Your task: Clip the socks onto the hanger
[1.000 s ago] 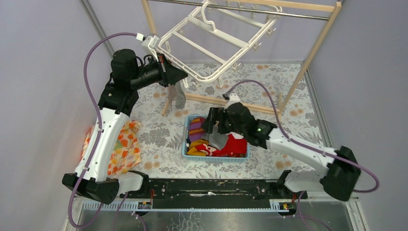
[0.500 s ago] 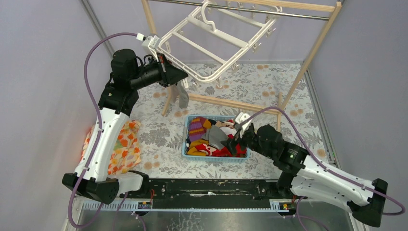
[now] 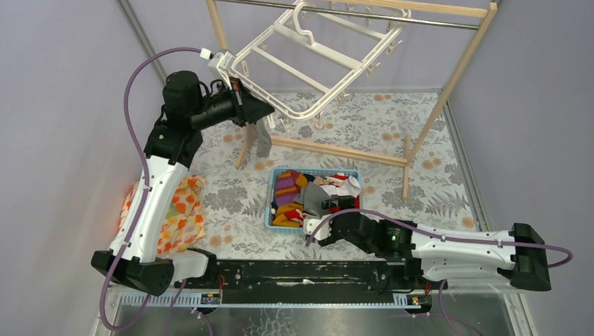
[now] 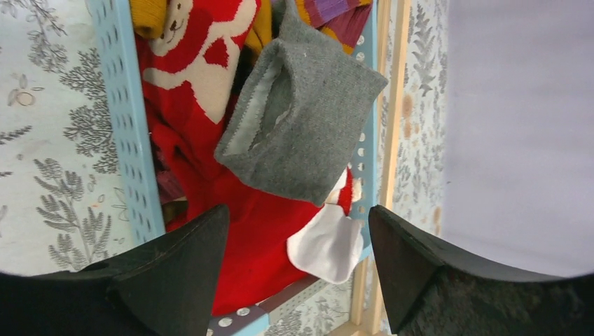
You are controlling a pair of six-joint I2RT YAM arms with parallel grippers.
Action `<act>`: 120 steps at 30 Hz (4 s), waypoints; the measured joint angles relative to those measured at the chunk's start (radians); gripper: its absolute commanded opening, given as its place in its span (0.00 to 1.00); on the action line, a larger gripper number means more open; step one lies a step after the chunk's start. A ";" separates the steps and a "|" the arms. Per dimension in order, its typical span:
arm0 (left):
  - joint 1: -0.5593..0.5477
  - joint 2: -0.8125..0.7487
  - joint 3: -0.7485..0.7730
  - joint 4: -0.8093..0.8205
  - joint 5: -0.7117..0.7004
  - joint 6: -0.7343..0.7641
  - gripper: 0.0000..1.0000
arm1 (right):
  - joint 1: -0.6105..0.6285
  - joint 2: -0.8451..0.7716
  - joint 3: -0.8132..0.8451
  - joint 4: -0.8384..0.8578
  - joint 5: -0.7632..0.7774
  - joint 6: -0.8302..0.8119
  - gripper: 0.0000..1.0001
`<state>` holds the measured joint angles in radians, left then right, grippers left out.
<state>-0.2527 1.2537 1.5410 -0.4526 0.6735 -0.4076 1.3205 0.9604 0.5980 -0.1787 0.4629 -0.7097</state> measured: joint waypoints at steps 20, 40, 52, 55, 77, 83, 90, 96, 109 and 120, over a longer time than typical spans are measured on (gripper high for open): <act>0.000 0.010 0.037 -0.028 0.000 0.007 0.00 | 0.003 0.153 -0.008 0.154 0.012 -0.159 0.31; 0.000 0.024 0.039 -0.032 0.003 0.018 0.00 | -0.017 0.008 0.199 0.221 -0.185 0.528 0.00; 0.000 0.026 0.039 -0.031 0.024 0.016 0.00 | -0.417 -0.070 0.026 0.392 -0.595 1.383 0.00; 0.000 0.026 0.039 -0.031 0.026 0.016 0.00 | -0.452 -0.045 -0.027 0.370 -0.615 1.477 0.00; 0.000 0.026 0.018 -0.016 0.038 0.017 0.00 | -0.484 -0.164 -0.339 0.549 -0.351 1.733 0.63; 0.000 0.026 0.018 -0.013 0.042 0.017 0.00 | -0.484 -0.117 -0.388 0.715 -0.329 1.821 0.62; 0.000 0.026 0.018 -0.013 0.044 0.017 0.00 | -0.484 -0.045 -0.388 0.772 -0.315 1.918 0.59; 0.000 0.026 0.013 -0.010 0.045 0.017 0.00 | -0.476 -0.064 -0.389 0.776 -0.201 2.011 0.58; 0.000 0.026 -0.004 0.005 0.046 0.018 0.00 | -0.417 -0.096 -0.267 0.539 0.014 2.046 0.72; 0.000 0.026 -0.016 0.019 0.056 0.018 0.00 | -0.294 -0.242 -0.161 0.028 0.094 2.318 0.90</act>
<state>-0.2527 1.2797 1.5253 -0.4332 0.7300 -0.3897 1.0260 0.7181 0.4370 -0.1505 0.5568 1.6085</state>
